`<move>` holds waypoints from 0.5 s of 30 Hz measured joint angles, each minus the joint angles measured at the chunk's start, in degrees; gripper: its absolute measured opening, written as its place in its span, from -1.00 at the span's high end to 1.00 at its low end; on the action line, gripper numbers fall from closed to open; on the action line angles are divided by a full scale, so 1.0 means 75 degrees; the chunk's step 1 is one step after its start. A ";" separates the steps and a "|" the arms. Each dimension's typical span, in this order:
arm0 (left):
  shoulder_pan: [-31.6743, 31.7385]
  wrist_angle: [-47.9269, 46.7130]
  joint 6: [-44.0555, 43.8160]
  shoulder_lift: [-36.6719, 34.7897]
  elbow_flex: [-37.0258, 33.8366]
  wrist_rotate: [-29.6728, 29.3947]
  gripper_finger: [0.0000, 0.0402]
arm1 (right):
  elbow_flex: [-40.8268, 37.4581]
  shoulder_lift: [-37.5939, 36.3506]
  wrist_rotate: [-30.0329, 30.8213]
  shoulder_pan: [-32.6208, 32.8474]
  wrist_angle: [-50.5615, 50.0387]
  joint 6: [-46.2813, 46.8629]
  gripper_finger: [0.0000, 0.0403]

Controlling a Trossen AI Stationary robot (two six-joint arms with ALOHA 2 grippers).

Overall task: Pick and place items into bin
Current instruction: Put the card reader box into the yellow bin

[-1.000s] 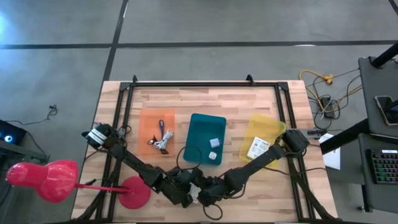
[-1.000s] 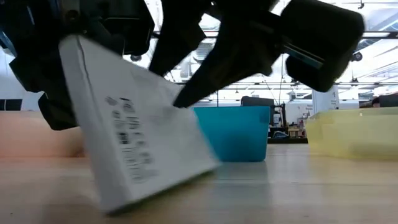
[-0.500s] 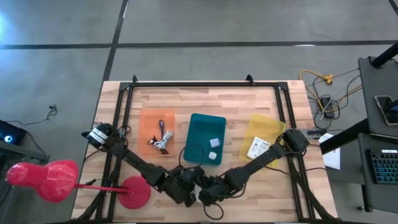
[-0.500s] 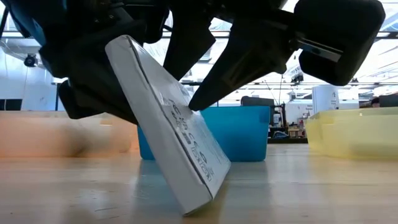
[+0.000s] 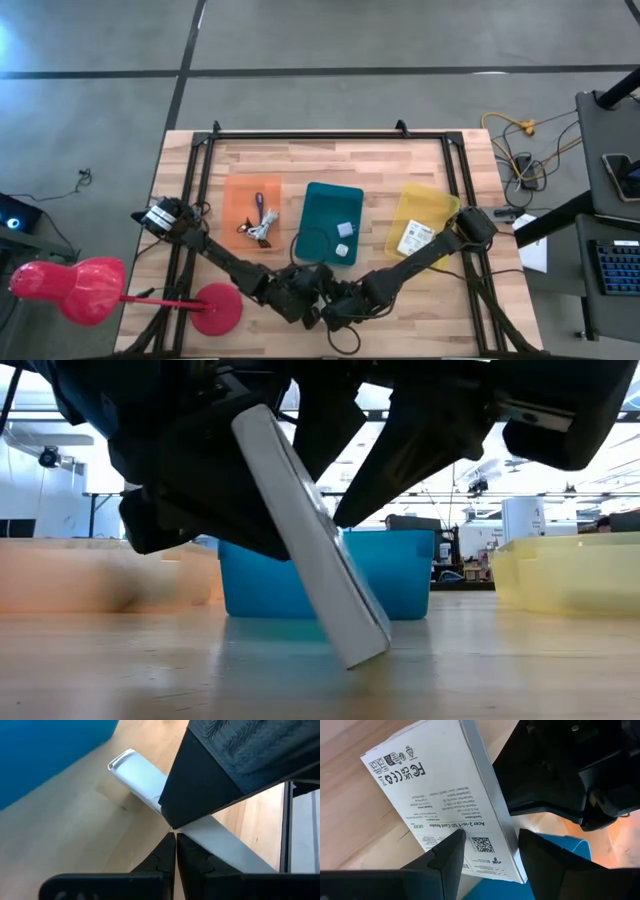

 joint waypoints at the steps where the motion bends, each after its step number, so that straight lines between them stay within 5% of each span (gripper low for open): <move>1: 0.0017 0.0000 0.0006 0.0000 0.0012 0.0000 1.00 | 0.0035 0.0000 0.0002 0.0001 -0.0073 0.0057 0.15; 15: 0.0071 0.0157 0.0267 -0.0015 0.0085 -0.0075 1.00 | 0.0475 0.0023 -0.0069 0.0149 -0.0486 0.0545 0.15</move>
